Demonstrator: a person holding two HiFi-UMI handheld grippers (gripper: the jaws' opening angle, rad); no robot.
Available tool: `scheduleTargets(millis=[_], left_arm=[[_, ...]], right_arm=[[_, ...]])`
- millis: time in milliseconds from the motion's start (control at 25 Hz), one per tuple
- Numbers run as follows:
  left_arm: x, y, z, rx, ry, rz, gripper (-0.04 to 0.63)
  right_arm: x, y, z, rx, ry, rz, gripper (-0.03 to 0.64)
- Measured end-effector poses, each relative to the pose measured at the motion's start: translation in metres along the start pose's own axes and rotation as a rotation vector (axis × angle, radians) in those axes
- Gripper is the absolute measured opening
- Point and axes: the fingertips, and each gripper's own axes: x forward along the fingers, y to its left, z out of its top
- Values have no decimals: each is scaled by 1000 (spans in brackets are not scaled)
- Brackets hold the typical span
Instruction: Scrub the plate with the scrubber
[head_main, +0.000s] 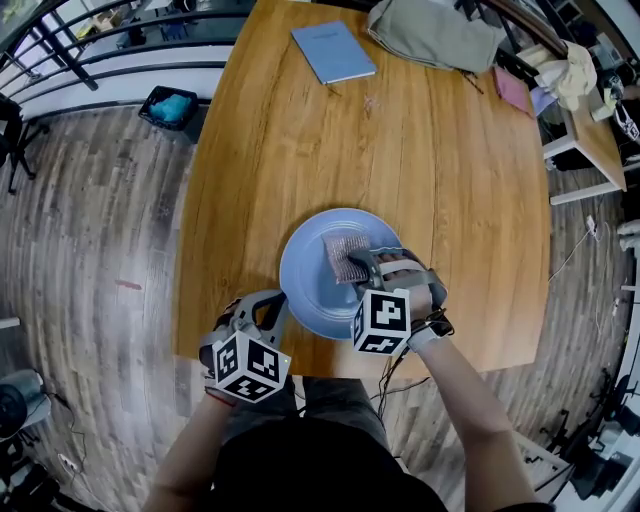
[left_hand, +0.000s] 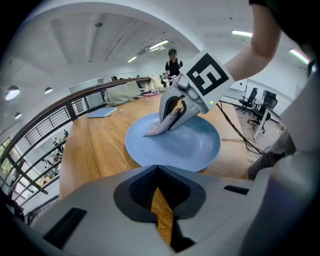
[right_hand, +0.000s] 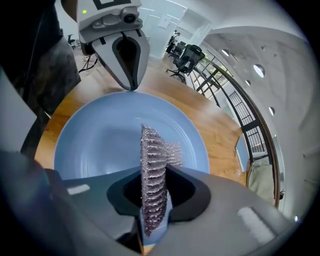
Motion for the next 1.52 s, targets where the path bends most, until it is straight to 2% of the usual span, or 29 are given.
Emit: scheduleTargets(millis=[520,840,1000,1280,1400,1520], left_arm=[[-1,-10,-2,21,4,-31,-3],[-1,-16,-5,35,17,-51,-3],[-1,-18,-4,15,16,-70,-3],[3,3,1,-187,-45,-119,-3],[0,22,8,-223,-74,-100,-3],[-10,43,25,-266,-140,-65,-3]], right_arm=[[-24,66,18,51,-18,268,81],[-44,98,27,176,-54,462,81],[-62,102,39,316,-140,556,80],[-89,80,57,666,-431,642,77],[-100,61,61,802,-545,640,77],[-116,31,62,942,-688,581,77]])
